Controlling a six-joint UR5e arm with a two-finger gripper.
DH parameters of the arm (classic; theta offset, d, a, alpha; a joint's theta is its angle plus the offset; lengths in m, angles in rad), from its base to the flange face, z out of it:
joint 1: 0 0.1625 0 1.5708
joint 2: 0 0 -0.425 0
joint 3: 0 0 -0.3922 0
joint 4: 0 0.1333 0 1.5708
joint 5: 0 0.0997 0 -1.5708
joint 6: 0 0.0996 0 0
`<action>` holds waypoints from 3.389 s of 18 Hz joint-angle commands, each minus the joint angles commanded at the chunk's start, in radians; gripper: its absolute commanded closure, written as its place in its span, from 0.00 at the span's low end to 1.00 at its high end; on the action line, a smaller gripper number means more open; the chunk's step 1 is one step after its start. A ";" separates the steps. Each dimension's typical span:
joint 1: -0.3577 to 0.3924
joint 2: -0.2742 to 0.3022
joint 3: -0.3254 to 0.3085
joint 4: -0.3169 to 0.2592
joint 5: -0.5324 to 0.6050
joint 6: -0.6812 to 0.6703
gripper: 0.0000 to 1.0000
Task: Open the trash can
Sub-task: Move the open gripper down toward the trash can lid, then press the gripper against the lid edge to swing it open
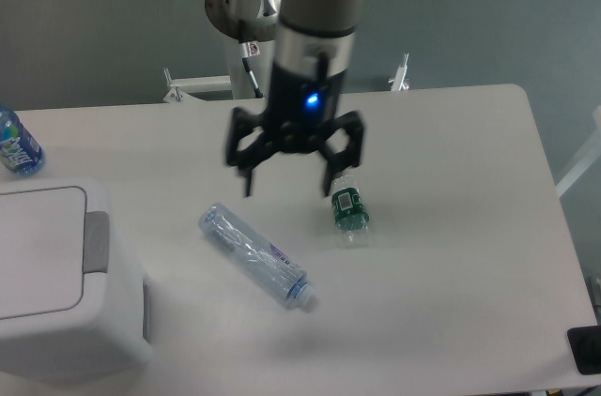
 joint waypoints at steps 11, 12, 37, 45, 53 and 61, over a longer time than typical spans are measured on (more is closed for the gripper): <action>-0.092 -0.042 -0.005 0.066 -0.014 -0.131 0.00; -0.095 -0.043 -0.005 0.066 -0.014 -0.132 0.00; -0.129 -0.055 -0.011 0.068 -0.006 -0.132 0.00; -0.129 -0.057 -0.017 0.068 -0.006 -0.131 0.00; -0.129 -0.058 -0.020 0.069 -0.006 -0.129 0.00; -0.131 -0.061 -0.018 0.071 -0.006 -0.129 0.00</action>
